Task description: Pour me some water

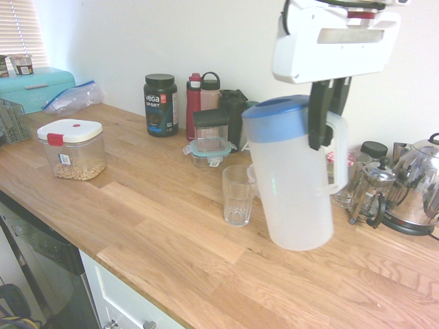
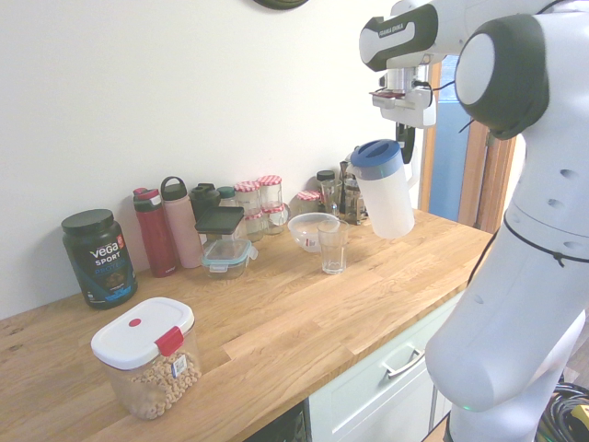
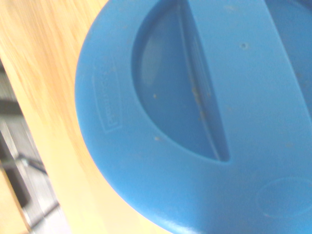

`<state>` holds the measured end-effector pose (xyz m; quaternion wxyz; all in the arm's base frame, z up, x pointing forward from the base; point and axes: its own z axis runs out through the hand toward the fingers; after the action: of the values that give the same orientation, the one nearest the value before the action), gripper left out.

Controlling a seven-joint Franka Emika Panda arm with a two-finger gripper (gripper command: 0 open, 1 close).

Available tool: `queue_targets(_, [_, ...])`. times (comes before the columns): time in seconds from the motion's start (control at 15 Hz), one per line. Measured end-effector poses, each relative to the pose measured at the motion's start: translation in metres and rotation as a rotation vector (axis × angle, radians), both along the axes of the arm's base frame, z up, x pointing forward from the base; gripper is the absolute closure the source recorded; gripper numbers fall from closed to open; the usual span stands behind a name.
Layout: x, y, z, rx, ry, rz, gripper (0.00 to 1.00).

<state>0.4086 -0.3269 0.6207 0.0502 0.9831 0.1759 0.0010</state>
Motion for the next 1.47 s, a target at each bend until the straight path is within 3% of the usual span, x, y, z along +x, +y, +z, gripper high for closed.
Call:
queue_targets(0.73, [0.073, 0.066, -0.042, -0.338, 0.055, 0.149, 1.00])
queue_targets(1.47, [0.056, 0.114, -0.080, -0.533, 0.094, 0.242, 1.00])
